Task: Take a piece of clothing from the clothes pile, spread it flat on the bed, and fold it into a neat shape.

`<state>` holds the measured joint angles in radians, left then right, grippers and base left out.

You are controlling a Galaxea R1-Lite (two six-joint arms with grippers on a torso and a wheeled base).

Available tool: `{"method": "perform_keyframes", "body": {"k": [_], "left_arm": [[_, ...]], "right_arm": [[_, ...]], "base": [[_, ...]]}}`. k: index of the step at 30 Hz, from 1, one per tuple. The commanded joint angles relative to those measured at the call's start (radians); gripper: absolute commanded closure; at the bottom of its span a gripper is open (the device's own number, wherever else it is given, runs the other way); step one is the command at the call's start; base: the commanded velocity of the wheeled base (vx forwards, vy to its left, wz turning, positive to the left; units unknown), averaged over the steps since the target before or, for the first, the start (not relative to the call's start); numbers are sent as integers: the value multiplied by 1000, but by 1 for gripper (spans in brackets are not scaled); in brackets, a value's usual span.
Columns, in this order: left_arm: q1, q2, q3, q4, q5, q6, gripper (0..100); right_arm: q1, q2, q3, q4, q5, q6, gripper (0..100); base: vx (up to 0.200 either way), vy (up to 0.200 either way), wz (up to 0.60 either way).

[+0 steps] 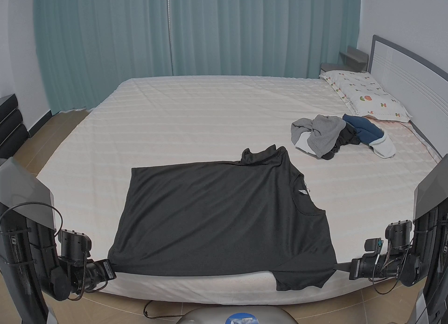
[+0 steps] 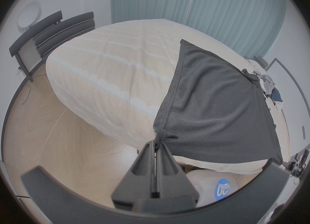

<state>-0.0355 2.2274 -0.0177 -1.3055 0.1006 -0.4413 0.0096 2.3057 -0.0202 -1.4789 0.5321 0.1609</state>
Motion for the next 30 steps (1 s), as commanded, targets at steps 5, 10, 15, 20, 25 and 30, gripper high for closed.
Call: {"method": "perform_keyframes", "body": {"k": [5,10,15,20,25,30], "left_arm": [[37,-115,18,77,-2,53,100],[37,-121,18,107,-2,65,100],[45,-167,18,200,-2,105,100],[46,-201,18,252,-1,124,100],[46,-206,18,307,1,144,100],[46,-216,18,344,4,159,100]], "right_arm": [[12,-108,20,155,-35,-3,100],[32,-149,20,264,-52,-12,100],[52,-198,20,371,-84,-40,100],[59,-241,20,428,-93,-41,100],[72,-310,20,519,-138,-49,100],[76,-362,20,592,-139,-50,100]], "base": [[0,0,0],[0,0,0],[0,0,0],[0,0,0],[0,0,0],[0,0,0]]}}
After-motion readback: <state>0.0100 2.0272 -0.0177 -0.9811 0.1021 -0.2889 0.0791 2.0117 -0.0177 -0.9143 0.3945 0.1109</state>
